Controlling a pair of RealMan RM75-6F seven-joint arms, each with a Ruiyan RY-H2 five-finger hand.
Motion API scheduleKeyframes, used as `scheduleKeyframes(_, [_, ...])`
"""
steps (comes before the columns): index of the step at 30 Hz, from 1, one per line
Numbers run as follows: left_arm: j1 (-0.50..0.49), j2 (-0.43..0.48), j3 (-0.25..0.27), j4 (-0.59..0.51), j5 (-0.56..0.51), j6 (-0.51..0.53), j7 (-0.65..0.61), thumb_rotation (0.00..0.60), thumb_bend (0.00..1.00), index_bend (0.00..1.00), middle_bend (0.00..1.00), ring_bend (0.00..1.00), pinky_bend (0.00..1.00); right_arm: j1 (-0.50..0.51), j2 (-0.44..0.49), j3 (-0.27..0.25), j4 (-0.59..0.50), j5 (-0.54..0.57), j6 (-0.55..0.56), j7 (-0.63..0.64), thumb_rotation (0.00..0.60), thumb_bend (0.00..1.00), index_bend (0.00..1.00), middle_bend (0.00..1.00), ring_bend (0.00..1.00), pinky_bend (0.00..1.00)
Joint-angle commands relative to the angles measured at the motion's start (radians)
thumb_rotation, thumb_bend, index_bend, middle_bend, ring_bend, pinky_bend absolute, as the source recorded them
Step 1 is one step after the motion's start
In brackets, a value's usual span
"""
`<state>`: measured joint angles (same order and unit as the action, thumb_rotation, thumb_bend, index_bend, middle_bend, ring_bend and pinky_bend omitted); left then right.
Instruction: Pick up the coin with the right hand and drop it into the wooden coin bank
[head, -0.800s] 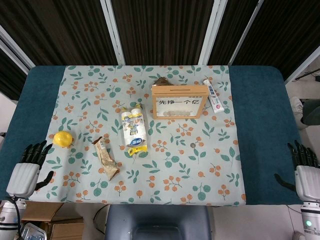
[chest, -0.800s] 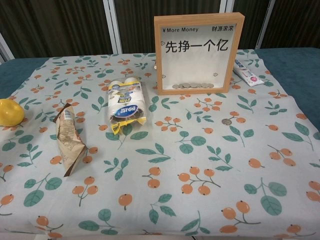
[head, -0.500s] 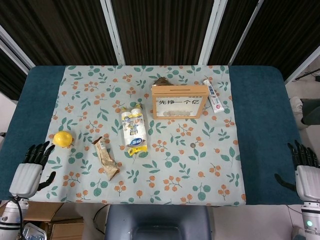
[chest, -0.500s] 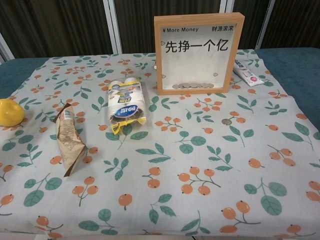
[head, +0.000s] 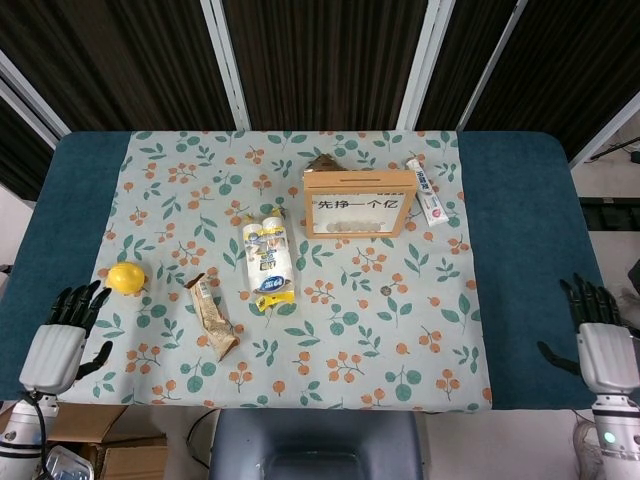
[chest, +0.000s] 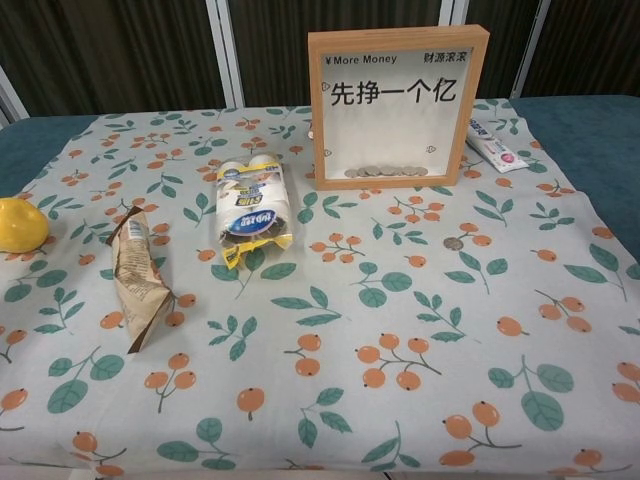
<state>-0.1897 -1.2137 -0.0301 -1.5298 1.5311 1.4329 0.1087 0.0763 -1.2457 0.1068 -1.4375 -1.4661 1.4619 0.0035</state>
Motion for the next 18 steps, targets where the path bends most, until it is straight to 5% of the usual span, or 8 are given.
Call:
scheduleKeyframes(1, [0.004, -0.003, 0.002, 0.003, 0.001, 0.004, -0.008, 0.600, 0.36, 0.00, 0.00, 0.00, 0.00, 0.066, -0.005, 0.017, -0.029, -0.025, -0.058, -0.069, 0.600, 0.34, 0.00, 0.00, 0.00, 0.00])
scheduleKeyframes(12, [0.016, -0.007, 0.011, 0.029, -0.002, 0.004, -0.023, 0.600, 0.36, 0.00, 0.00, 0.00, 0.00, 0.276, -0.099, 0.071, -0.032, 0.067, -0.332, -0.236, 0.600, 0.34, 0.00, 0.00, 0.00, 0.00])
scheduleKeyframes(18, [0.014, -0.019, 0.012, 0.044, -0.001, -0.002, -0.030, 0.600, 0.36, 0.00, 0.00, 0.00, 0.00, 0.367, -0.202, 0.088, 0.085, 0.074, -0.388, -0.273, 0.600, 0.34, 0.02, 0.00, 0.00, 0.00])
